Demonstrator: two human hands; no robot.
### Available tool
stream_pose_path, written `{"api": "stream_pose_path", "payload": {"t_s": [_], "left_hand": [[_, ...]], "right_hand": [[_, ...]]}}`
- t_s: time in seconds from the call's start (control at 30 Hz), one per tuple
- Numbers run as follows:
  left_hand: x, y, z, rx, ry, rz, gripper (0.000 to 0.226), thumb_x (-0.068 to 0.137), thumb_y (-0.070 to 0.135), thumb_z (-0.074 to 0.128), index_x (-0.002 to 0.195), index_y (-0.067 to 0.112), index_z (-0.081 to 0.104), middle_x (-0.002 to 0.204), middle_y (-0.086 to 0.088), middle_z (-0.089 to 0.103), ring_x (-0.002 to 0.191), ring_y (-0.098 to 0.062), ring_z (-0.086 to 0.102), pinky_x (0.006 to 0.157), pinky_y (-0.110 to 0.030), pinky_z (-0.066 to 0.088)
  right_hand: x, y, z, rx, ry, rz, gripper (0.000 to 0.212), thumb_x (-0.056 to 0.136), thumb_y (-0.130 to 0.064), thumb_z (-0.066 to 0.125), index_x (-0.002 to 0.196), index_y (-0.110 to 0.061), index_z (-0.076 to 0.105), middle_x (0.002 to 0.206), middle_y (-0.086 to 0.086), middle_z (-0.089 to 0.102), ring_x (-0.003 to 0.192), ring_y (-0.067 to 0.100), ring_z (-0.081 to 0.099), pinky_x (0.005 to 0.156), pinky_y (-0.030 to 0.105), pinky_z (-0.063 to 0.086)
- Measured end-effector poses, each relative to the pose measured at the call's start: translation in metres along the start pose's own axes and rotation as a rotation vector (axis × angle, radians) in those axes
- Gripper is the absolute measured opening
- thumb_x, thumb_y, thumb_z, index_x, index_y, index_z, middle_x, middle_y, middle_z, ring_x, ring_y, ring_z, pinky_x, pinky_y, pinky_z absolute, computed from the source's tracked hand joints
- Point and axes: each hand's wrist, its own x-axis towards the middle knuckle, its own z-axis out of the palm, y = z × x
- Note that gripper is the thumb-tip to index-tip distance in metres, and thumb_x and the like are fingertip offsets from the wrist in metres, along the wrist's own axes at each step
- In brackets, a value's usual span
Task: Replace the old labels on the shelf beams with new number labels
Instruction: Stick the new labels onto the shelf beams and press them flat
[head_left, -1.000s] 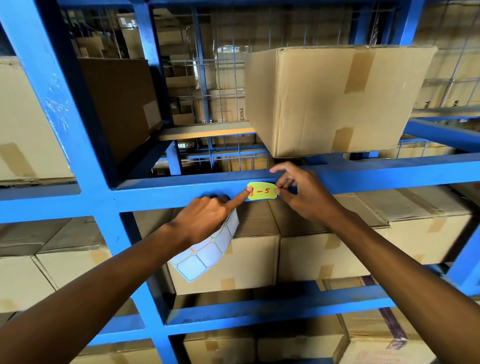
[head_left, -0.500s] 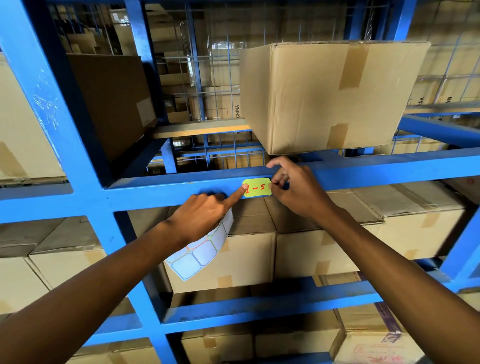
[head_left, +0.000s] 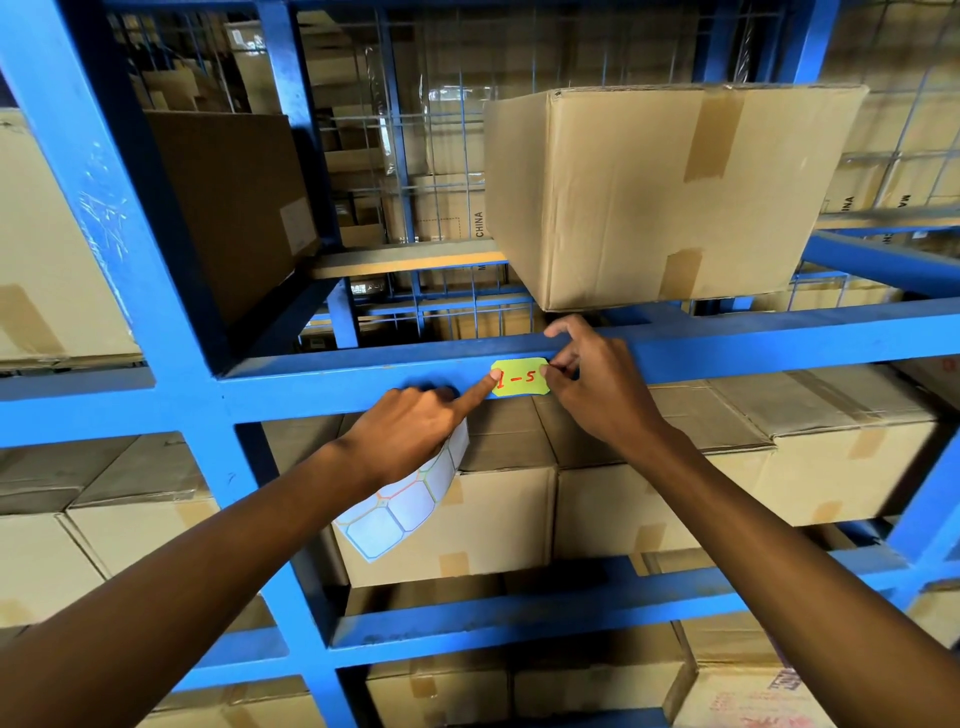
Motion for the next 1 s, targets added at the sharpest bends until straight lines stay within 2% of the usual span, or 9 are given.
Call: {"api": "stream_pose_path", "payload": {"t_s": [0.1,0.27,0.37,0.47,0.53,0.6,0.77,0.93,1.0], "left_hand": [[0.000,0.000,0.000,0.000,0.002,0.006,0.090,0.090,0.000,0.043,0.136,0.029,-0.029,0.094,-0.009,0.057,0.064,-0.025,0.034,0.055,-0.037,0.030],[-0.001,0.001,-0.004,0.009,-0.006,0.011,0.091,0.089,-0.003,0.042,0.137,0.028,-0.028,0.094,-0.010,0.057,0.064,-0.028,0.037,0.056,-0.037,0.030],[-0.001,0.002,-0.005,0.019,-0.008,0.018,0.091,0.087,-0.004,0.042,0.138,0.027,-0.027,0.095,-0.010,0.057,0.064,-0.028,0.036,0.056,-0.037,0.029],[0.000,0.000,-0.002,0.028,-0.008,0.027,0.089,0.090,-0.001,0.041,0.137,0.028,-0.028,0.096,-0.009,0.057,0.068,-0.030,0.045,0.057,-0.037,0.029],[0.000,-0.001,-0.001,0.024,0.001,0.024,0.088,0.091,0.000,0.041,0.137,0.027,-0.029,0.096,-0.009,0.058,0.065,-0.028,0.040,0.056,-0.037,0.029],[0.000,-0.002,0.000,0.023,0.009,0.025,0.087,0.092,0.002,0.041,0.136,0.027,-0.030,0.095,-0.009,0.058,0.064,-0.024,0.033,0.056,-0.036,0.029],[0.000,-0.003,0.001,-0.001,0.019,0.041,0.089,0.092,0.002,0.041,0.132,0.029,-0.034,0.092,-0.010,0.057,0.064,-0.024,0.032,0.057,-0.036,0.029],[-0.001,-0.003,0.001,0.001,0.026,0.045,0.088,0.089,-0.001,0.042,0.137,0.026,-0.027,0.091,-0.010,0.058,0.063,-0.024,0.032,0.057,-0.037,0.029],[-0.001,-0.003,0.000,-0.004,0.029,0.051,0.088,0.088,-0.001,0.043,0.138,0.026,-0.025,0.089,-0.011,0.058,0.062,-0.024,0.032,0.056,-0.037,0.029]], "right_hand": [[0.001,-0.004,0.001,-0.077,0.020,0.007,0.043,0.085,-0.017,0.065,0.124,-0.012,0.048,0.089,0.008,0.074,0.086,0.021,0.068,0.062,0.032,0.050],[0.004,-0.008,0.000,-0.147,0.025,-0.011,0.050,0.085,-0.016,0.065,0.129,-0.016,0.043,0.091,0.009,0.073,0.085,0.022,0.067,0.055,0.023,0.037],[0.004,-0.007,-0.004,-0.098,0.028,-0.038,0.048,0.084,-0.014,0.066,0.127,-0.014,0.046,0.085,0.007,0.073,0.079,0.020,0.067,0.057,0.027,0.042],[0.004,-0.004,-0.004,-0.078,0.040,-0.037,0.047,0.083,-0.014,0.068,0.125,-0.014,0.047,0.083,0.005,0.073,0.078,0.019,0.067,0.062,0.039,0.054],[0.005,-0.003,-0.003,-0.080,0.045,-0.029,0.048,0.082,-0.015,0.068,0.124,-0.015,0.047,0.082,0.004,0.073,0.078,0.018,0.068,0.063,0.042,0.055],[0.005,0.000,-0.001,-0.075,0.049,-0.028,0.047,0.082,-0.015,0.069,0.124,-0.016,0.047,0.081,0.004,0.073,0.077,0.017,0.068,0.062,0.040,0.055],[0.004,0.003,0.001,-0.069,0.054,-0.037,0.048,0.081,-0.017,0.069,0.125,-0.016,0.048,0.081,0.004,0.074,0.078,0.016,0.069,0.059,0.035,0.054],[0.005,0.002,0.002,-0.111,0.069,-0.030,0.049,0.082,-0.020,0.069,0.125,-0.015,0.047,0.085,0.006,0.074,0.080,0.018,0.069,0.054,0.026,0.046],[0.005,0.001,0.000,-0.190,0.077,-0.028,0.047,0.081,-0.023,0.070,0.122,-0.015,0.048,0.087,0.008,0.074,0.082,0.022,0.068,0.055,0.026,0.044]]}}
